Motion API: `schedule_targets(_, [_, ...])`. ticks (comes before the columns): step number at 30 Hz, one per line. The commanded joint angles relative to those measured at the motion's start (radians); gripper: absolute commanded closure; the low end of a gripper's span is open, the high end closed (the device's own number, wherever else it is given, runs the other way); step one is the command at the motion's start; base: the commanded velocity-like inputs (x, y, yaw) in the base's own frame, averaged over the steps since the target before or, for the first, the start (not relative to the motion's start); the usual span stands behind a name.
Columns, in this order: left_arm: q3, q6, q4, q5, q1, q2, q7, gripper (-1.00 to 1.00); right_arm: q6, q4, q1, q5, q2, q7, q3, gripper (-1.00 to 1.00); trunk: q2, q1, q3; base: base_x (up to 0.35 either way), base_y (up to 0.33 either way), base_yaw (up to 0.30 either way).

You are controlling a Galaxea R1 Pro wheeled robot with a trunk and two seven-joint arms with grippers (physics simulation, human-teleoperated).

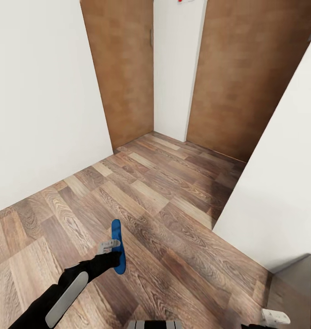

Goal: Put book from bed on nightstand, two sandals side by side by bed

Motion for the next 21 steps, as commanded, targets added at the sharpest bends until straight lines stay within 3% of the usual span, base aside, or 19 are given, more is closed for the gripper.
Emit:
schedule_targets(1, [-0.003, 0.002, 0.0, 0.01, 0.0, 0.006, 0.007, 1.0, 0.006, 0.001, 0.0, -0.003, 0.0, 0.005, -0.009, -1.0, 0.0, -0.001, 0.003, 0.0, 0.0, 0.0])
schedule_targets(6, [-0.004, -0.001, 0.059, 0.011, 0.001, 0.013, 0.005, 1.0, 0.005, 0.005, 0.0, -0.034, 0.0, 0.007, -0.02, -1.0, 0.001, -0.003, 0.022, 0.0, 0.0, 0.0])
schedule_targets(13, [-0.004, -0.024, 0.256, 0.007, 0.002, 0.008, -0.033, 1.0, -0.005, 0.011, 0.0, -0.056, 0.004, 0.007, -0.014, -1.0, 0.003, -0.006, 0.05, 0.0, 0.0, 0.0])
schedule_targets(17, [-0.01, -0.123, 0.394, 0.004, 0.002, 0.0, -0.098, 1.0, -0.049, 0.024, 0.0, -0.052, 0.005, 0.007, -0.012, -1.0, 0.004, -0.008, 0.065, 0.0, 0.0, 0.0])
schedule_targets(21, [-0.049, -0.225, 0.506, 0.004, 0.002, -0.026, -0.139, 1.0, -0.129, 0.109, 0.0, -0.045, 0.005, 0.007, -0.01, -1.0, 0.005, -0.01, 0.08, 0.0, 0.0, 0.0])
